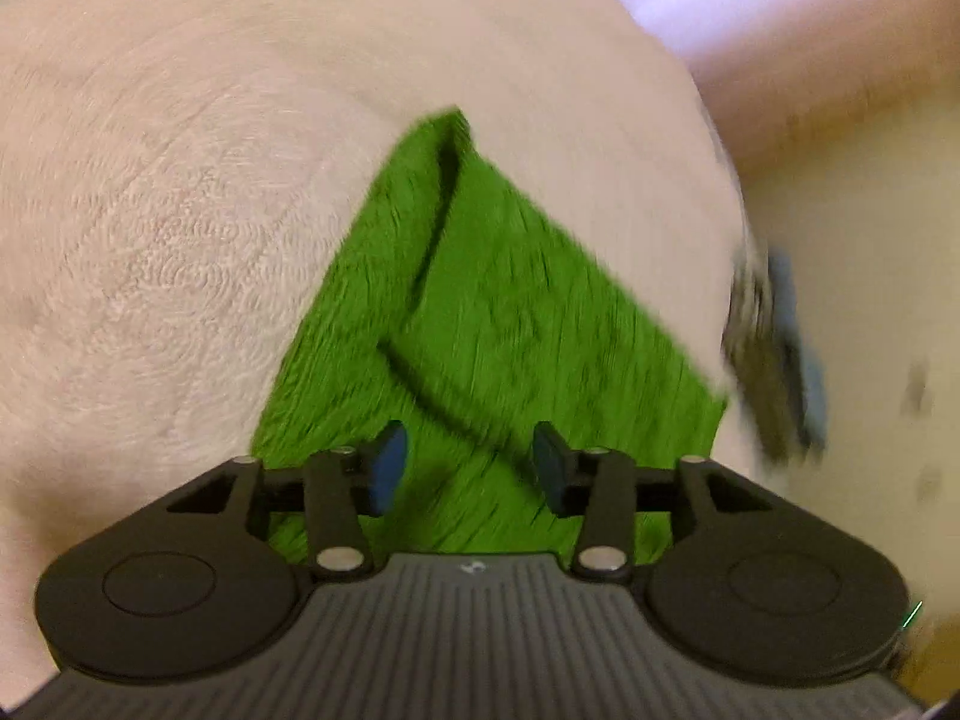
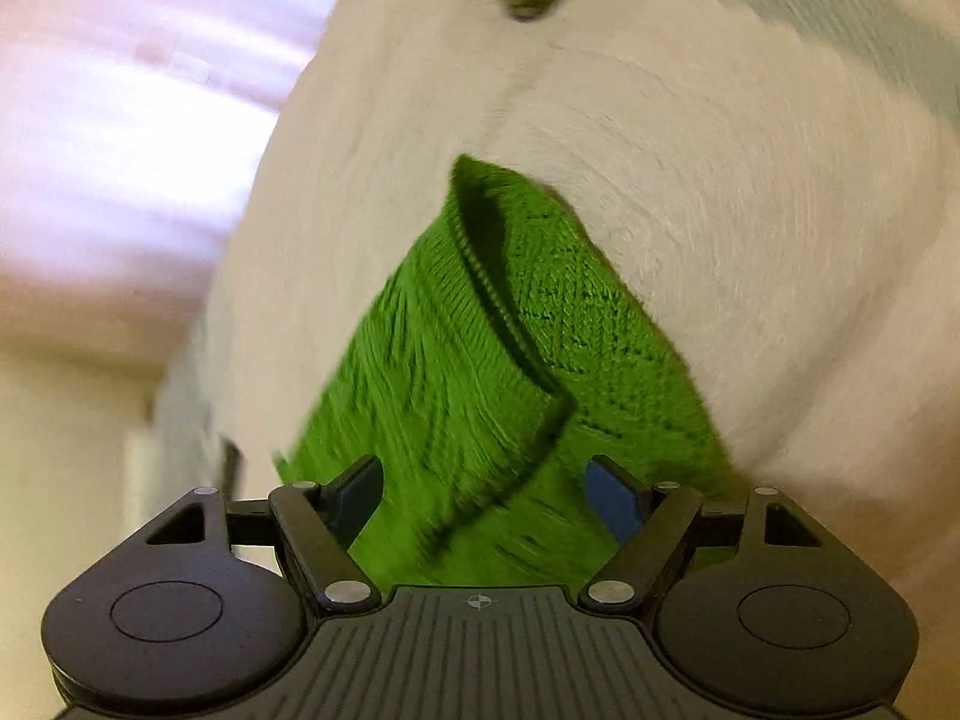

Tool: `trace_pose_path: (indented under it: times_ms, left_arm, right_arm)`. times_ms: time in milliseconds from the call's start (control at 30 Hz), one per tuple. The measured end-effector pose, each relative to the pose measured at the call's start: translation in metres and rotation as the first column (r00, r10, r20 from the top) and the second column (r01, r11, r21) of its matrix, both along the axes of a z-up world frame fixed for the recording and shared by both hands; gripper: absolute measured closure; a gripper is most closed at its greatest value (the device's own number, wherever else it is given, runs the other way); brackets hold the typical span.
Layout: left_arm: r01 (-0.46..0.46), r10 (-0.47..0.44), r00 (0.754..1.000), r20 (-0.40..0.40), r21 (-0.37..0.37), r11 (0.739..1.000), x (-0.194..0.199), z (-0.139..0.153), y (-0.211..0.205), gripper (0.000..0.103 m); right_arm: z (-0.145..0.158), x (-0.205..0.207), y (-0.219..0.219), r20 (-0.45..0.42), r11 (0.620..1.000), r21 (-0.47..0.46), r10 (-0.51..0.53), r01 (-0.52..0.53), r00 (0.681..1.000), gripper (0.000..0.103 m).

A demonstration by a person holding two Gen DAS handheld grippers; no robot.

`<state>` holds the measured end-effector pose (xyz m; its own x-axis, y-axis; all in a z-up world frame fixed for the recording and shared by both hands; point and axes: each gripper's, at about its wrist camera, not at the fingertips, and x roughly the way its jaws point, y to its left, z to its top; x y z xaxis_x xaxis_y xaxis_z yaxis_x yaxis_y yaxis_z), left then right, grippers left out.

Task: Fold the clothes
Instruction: 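Lift the hem with both tools and fold it toward the collar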

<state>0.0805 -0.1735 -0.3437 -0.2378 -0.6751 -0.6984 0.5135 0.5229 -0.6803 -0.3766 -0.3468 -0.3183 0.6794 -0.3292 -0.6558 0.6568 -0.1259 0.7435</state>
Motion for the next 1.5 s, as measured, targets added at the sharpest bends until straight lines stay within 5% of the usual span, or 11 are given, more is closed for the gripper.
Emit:
trace_pose_path:
  times_ms: [233,333,400,433,467,633,767,1067,1500]
  left_arm:
    - [-0.201,0.2,0.965,-0.171,0.015,0.98,0.009,-0.033,-0.011,0.059]
    - [-0.226,0.224,0.948,-0.227,0.019,0.974,0.012,-0.047,-0.018,0.06]
    - [-0.238,0.235,0.939,-0.253,0.018,0.971,0.014,-0.054,-0.022,0.069]
    - [-0.236,0.232,0.939,-0.254,0.016,0.972,0.014,-0.056,-0.024,0.086]
    - [-0.228,0.223,0.943,-0.248,0.007,0.974,0.015,-0.055,-0.024,0.096]
    - [-0.152,0.143,0.982,-0.123,-0.075,0.985,0.015,-0.025,-0.003,0.097]
    - [-0.069,0.067,0.997,-0.025,-0.071,0.995,0.001,-0.006,0.029,0.097]
    - [-0.075,0.076,0.995,0.058,-0.032,0.997,-0.033,0.004,0.091,0.097]
    - [-0.051,0.053,0.992,0.118,-0.017,0.999,-0.044,0.005,0.111,0.097]
  right_arm:
    - [-0.036,0.015,-0.015,0.063,0.989,0.087,-0.124,0.119,0.99,0.039]
    - [-0.052,0.017,-0.023,0.092,0.974,0.133,-0.195,0.182,0.977,0.06]
    - [-0.063,0.016,-0.029,0.114,0.959,0.172,-0.245,0.223,0.963,0.092]
    - [-0.061,0.014,-0.032,0.105,0.964,0.157,-0.233,0.215,0.967,0.096]
    - [-0.059,0.013,-0.036,0.093,0.969,0.139,-0.218,0.204,0.972,0.097]
    - [-0.014,-0.015,-0.027,0.128,0.986,-0.019,-0.16,0.164,0.979,0.098]
    - [-0.008,-0.027,-0.005,0.085,0.995,-0.007,-0.101,0.102,0.991,0.098]
    - [-0.017,-0.042,0.025,0.05,0.999,0.018,-0.031,0.03,0.998,0.098]
    - [-0.008,-0.058,0.057,0.027,1.0,0.017,-0.02,0.019,0.999,0.098]
